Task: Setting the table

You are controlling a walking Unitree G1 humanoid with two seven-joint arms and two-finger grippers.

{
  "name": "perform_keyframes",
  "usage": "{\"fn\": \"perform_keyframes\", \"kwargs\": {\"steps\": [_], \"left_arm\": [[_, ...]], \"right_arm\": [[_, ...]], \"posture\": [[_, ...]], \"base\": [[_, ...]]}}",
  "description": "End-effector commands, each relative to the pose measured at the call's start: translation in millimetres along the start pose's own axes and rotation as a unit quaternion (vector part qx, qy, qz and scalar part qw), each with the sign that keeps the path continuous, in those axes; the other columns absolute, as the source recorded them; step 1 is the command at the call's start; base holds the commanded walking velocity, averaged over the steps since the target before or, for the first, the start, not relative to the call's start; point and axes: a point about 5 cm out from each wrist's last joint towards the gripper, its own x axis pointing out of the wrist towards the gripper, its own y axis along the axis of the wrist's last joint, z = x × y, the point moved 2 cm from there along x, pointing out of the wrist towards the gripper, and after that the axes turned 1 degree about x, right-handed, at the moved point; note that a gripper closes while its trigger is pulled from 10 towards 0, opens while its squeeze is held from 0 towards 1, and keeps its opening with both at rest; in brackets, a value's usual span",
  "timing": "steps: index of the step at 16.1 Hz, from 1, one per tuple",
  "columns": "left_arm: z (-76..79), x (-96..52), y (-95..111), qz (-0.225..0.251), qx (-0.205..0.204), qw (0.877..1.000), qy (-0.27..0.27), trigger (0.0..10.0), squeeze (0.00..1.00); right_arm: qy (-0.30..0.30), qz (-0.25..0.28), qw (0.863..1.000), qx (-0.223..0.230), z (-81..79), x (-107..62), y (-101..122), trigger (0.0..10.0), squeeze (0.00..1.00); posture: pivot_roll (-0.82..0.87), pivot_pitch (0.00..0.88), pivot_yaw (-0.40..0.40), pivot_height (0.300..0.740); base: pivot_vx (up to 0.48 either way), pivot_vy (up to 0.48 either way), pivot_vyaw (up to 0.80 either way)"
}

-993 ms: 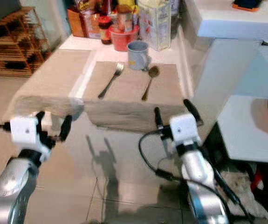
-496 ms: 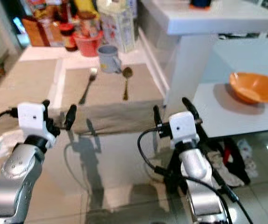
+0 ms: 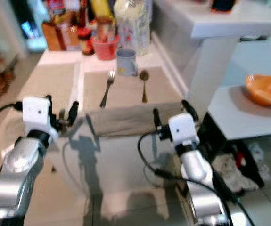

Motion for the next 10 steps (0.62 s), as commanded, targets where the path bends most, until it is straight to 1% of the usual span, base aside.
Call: {"fn": "perform_keyframes", "kwargs": {"steps": [1, 3, 4, 7, 9, 10], "left_arm": [[6.1, 2.4, 2.1, 0.001, 0.004, 1.000, -0.009, 10.0, 0.00], [7.8, 4.7, 3.2, 0.001, 0.009, 1.000, -0.013, 10.0, 0.00], [8.5, 5.2, 3.3, 0.000, 0.008, 1.000, -0.014, 10.0, 0.00], [14.3, 7.5, 3.2, 0.000, 0.017, 1.000, -0.026, 10.0, 0.00], [13.4, 9.3, 3.4, -0.002, 0.001, 1.000, -0.017, 10.0, 0.00], [8.8, 10.3, 4.2, -0.002, -0.006, 1.000, 0.004, 10.0, 0.00]], "right_arm": [[-0.002, -0.002, 1.000, -0.006, 2.5, 1.2, -0.1, 10.0, 0.00], [-0.004, 0.004, 1.000, -0.002, 2.9, 2.2, 0.9, 10.0, 0.00], [-0.007, 0.006, 1.000, 0.001, 3.2, 2.1, 1.3, 10.0, 0.00], [-0.007, 0.006, 1.000, -0.003, 2.4, 3.0, 0.6, 10.0, 0.00], [-0.004, 0.007, 1.000, -0.003, 0.8, 3.2, 0.2, 10.0, 0.00], [-0.003, 0.007, 1.000, -0.003, 0.5, 3.0, -0.1, 10.0, 0.00]], "posture": [[-0.10, 0.000, 0.067, 0.740], [-0.10, 0.000, 0.067, 0.740], [-0.10, 0.000, 0.067, 0.740], [-0.10, 0.000, 0.067, 0.740], [-0.10, 0.000, 0.067, 0.740], [-0.10, 0.000, 0.066, 0.740]], "base": [[0.480, 0.000, -0.80], [0.474, 0.000, -0.80], [0.465, 0.000, -0.56], [0.461, 0.000, 0.00], [0.458, 0.000, 0.00], [0.352, 0.000, 0.00]]}}
